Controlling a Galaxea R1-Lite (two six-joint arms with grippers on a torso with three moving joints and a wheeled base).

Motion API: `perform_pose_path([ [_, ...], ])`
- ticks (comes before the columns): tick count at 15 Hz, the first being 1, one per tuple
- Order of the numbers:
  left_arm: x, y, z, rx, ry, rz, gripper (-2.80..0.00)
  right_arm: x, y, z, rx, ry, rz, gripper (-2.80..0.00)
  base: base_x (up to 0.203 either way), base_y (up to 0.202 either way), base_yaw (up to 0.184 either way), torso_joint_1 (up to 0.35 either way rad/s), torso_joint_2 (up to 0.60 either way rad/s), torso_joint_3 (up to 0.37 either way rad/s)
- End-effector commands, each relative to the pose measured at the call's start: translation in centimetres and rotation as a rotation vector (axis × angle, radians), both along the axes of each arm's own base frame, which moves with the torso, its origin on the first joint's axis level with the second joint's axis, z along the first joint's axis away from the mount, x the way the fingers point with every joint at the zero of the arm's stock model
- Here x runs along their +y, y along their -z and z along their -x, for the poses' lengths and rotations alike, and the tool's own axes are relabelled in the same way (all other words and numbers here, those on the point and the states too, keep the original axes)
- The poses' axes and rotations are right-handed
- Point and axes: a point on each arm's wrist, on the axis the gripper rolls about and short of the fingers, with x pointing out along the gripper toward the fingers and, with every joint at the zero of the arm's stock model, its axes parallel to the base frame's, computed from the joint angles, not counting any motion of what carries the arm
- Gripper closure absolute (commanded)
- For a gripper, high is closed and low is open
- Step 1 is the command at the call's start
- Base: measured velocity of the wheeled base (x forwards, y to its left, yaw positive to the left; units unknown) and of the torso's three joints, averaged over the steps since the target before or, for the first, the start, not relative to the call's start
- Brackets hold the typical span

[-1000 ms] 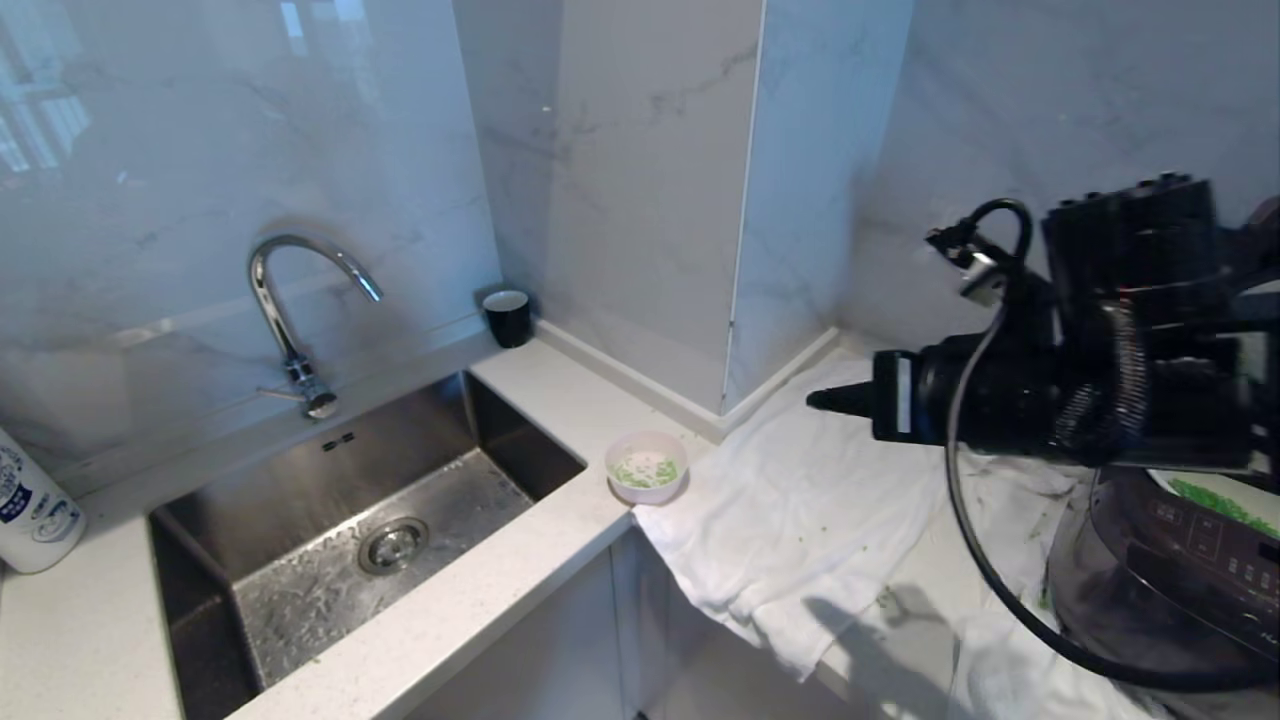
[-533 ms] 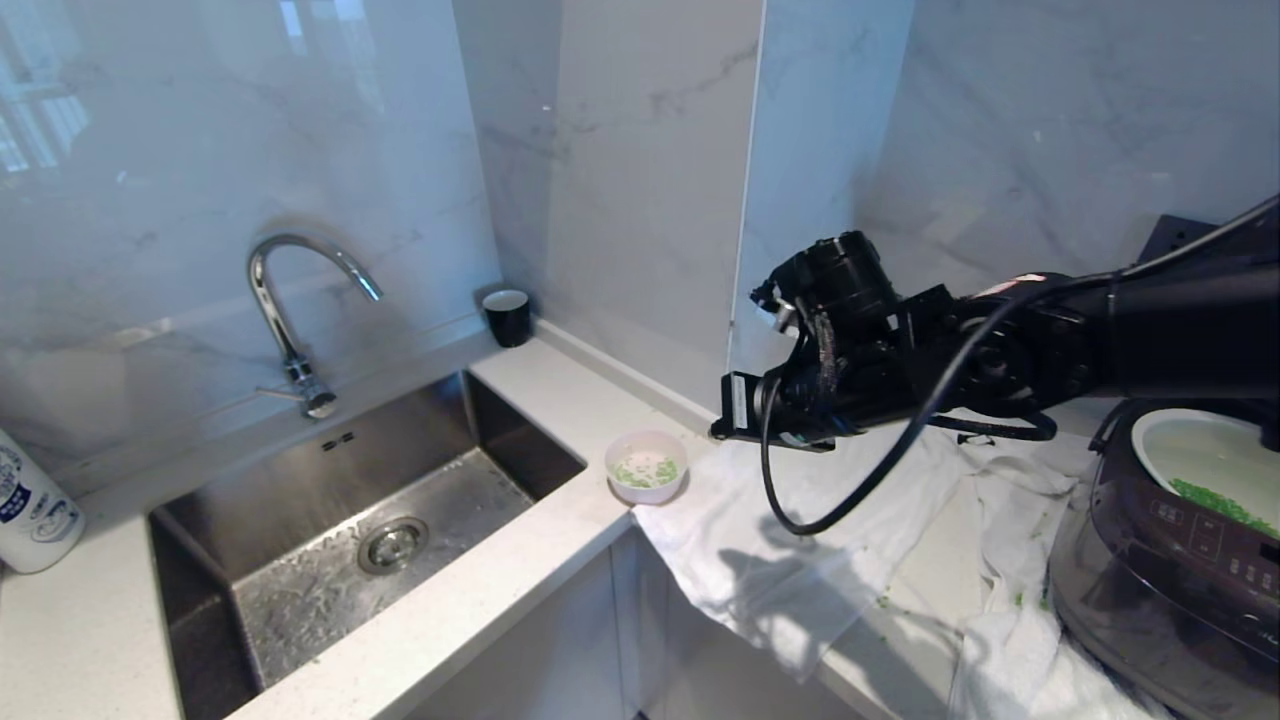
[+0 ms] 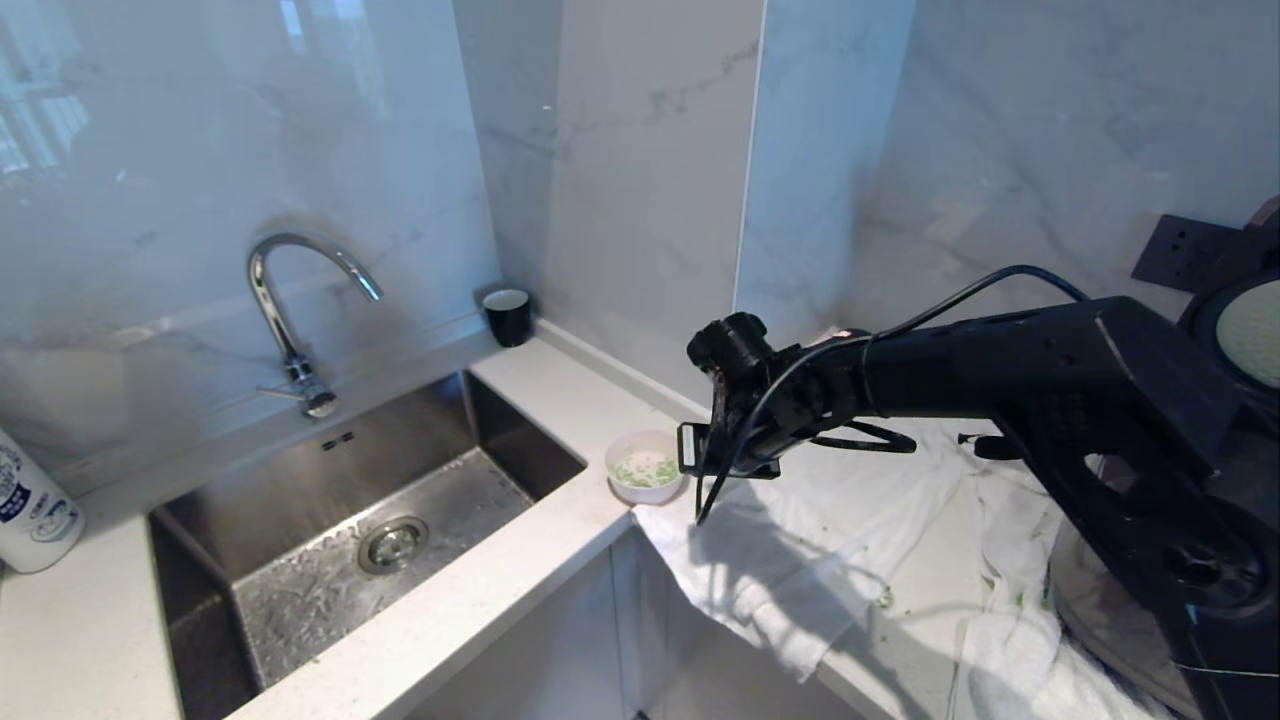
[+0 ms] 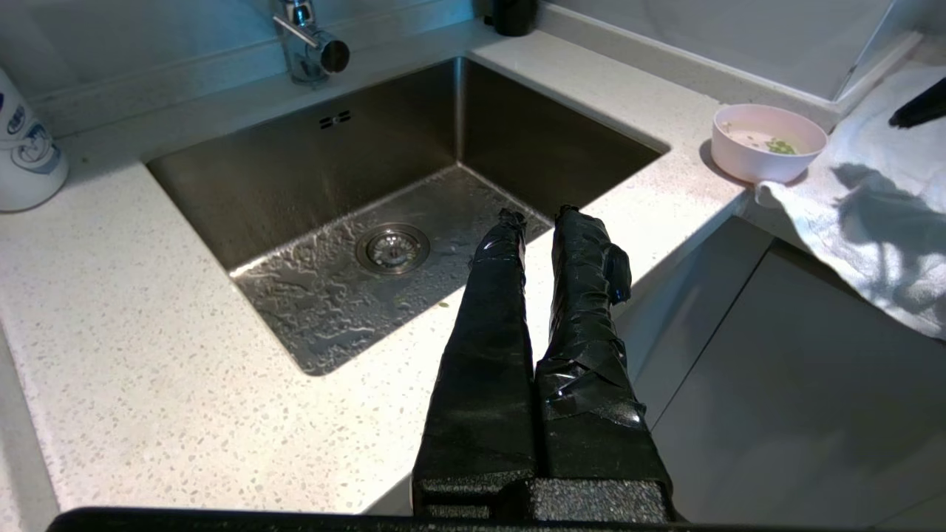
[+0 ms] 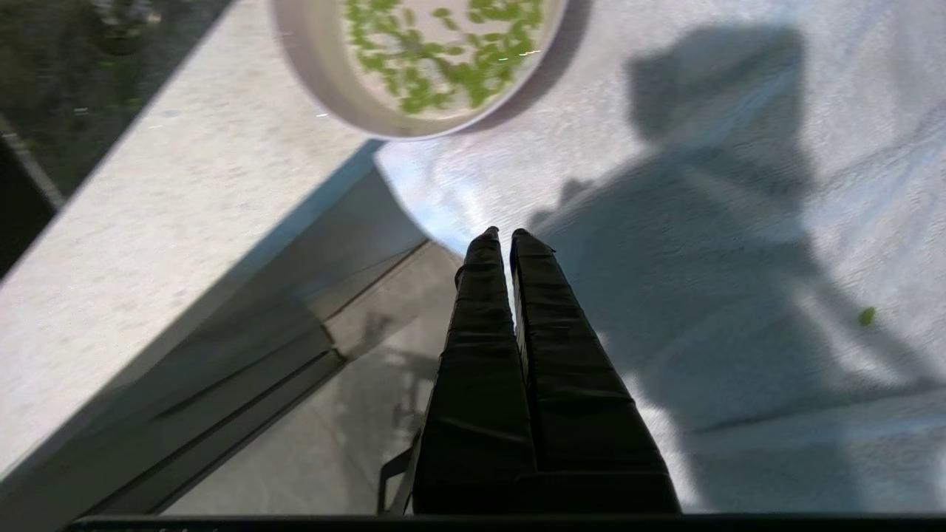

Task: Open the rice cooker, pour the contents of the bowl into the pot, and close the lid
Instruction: Pick up the bowl on the table

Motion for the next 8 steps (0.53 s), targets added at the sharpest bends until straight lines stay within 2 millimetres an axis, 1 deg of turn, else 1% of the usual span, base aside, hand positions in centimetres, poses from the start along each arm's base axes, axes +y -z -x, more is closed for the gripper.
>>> perform_pose_path([
  [1, 0.0, 0.0, 0.0, 0.0, -0.001, 0.002, 0.0, 0.3, 3.9, -1.5, 0.035, 0.032, 0.067, 0.0, 0.0, 0.0, 0.0, 0.0, 0.0, 0.0],
  [5, 0.0, 0.0, 0.0, 0.0, -0.001, 0.002, 0.0, 0.9, 3.7, -3.0, -0.045, 0.048, 0.028, 0.0, 0.0, 0.0, 0.0, 0.0, 0.0, 0.0],
  [7, 0.0, 0.0, 0.0, 0.0, -0.001, 0.005, 0.0, 0.5, 3.5, -3.7, -0.077, 0.063, 0.011, 0.0, 0.0, 0.0, 0.0, 0.0, 0.0, 0.0],
  [8, 0.0, 0.0, 0.0, 0.0, -0.002, 0.005, 0.0, 0.1, 3.5, -4.1, -0.092, 0.073, 0.0, -2.8, 0.0, 0.0, 0.0, 0.0, 0.0, 0.0],
])
